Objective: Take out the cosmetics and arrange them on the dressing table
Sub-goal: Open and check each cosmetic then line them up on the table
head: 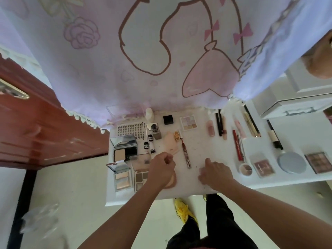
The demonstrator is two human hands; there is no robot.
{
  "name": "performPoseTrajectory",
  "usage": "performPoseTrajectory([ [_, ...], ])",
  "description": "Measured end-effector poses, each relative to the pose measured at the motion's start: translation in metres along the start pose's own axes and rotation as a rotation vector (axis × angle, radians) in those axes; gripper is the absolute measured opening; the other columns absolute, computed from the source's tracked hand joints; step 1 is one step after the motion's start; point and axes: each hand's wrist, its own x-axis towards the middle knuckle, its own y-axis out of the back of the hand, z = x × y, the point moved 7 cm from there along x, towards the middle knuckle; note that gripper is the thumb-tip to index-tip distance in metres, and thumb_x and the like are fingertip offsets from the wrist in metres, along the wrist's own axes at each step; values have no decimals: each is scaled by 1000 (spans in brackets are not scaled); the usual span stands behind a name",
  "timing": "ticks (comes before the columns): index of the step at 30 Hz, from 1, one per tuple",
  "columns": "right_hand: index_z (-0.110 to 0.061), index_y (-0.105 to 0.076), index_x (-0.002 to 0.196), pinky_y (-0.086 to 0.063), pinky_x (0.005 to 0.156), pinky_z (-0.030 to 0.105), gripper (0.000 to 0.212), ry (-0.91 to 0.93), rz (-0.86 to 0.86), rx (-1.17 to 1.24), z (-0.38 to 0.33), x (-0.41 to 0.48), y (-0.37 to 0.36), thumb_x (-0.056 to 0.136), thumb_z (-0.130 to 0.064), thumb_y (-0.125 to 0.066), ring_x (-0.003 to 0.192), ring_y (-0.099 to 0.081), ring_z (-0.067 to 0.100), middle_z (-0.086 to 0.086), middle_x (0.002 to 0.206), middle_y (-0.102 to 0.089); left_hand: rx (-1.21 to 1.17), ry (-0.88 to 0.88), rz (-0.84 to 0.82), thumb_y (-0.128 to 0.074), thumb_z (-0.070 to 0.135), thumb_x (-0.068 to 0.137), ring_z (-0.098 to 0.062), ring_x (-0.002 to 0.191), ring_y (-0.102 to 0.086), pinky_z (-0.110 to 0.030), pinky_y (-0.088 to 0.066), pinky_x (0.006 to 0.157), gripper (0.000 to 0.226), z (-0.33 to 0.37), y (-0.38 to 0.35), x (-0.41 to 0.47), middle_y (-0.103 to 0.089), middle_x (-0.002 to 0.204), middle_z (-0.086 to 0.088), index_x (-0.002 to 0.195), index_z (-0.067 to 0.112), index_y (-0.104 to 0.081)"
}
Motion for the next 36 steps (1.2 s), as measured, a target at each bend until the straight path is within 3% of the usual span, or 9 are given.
performPoseTrajectory([
  [6,-18,-46,101,-41,68,32,38,-171,1,236,15,4,22,80,-43,-65,86,-59,25,2,94,-60,-21,8,-5,-65,18,87,-13,73,-62,-43,-58,74,7,-4,14,-5,-63,78,7,93,16,-66],
  [10,-20,-64,103,-44,60,25,29,-181,-6,858,15,0,77,82,-38,-72,71,-60,14,-3,76,-68,-121,45,-33,-62,10,87,-15,67,-65,-39,-59,73,13,8,26,-5,-66,75,1,99,13,-65],
  [13,-22,-66,112,-53,71,36,27,-5,-102,1124,-5,-15,131,85,-20,-70,69,-61,15,4,73,-66,-367,99,-124,-60,8,92,-23,67,-65,-38,-56,67,7,31,31,-8,-70,85,-17,98,9,-64],
  [17,-21,-66,116,-57,67,32,33,202,-36,1124,-25,-37,183,86,-10,-73,69,-63,16,5,77,-67,-555,66,-205,-60,13,94,-21,68,-67,-29,-54,57,14,66,37,-5,-72,87,-14,99,1,-66],
  [20,-26,-64,118,-49,51,20,47,268,152,889,-30,-48,205,77,-15,-82,71,-65,14,2,91,-71,-652,28,-233,-63,15,92,-22,69,-67,-29,-52,58,20,92,44,-5,-72,85,-15,100,-2,-67],
  [23,-27,-61,123,-49,56,14,58,331,244,729,-33,-59,217,71,-14,-84,81,-66,11,-4,98,-67,-719,-9,-272,-65,16,90,-24,69,-66,-32,-52,62,19,114,49,-7,-71,82,-15,97,-2,-67],
  [28,-29,-60,120,-51,58,16,60,380,290,777,-37,-74,230,70,-9,-84,79,-66,11,-4,104,-64,-730,-51,-330,-71,7,84,-25,68,-66,-30,-54,63,19,135,54,-14,-70,82,-19,99,-4,-67],
  [32,-31,-60,114,-58,77,25,56,433,325,792,-41,-85,245,70,-6,-84,97,-65,10,-7,107,-64,-735,-76,-373,-70,-4,81,-26,67,-70,-29,-58,62,23,149,58,-19,-71,83,-20,103,-4,-64],
  [36,-18,-67,109,-57,72,24,29,363,283,1075,-36,-87,256,84,-3,-73,86,-70,12,2,101,-71,-835,-92,-356,-65,-11,81,-25,62,-68,-28,-59,60,21,160,69,-18,-70,81,-20,100,-3,-64],
])
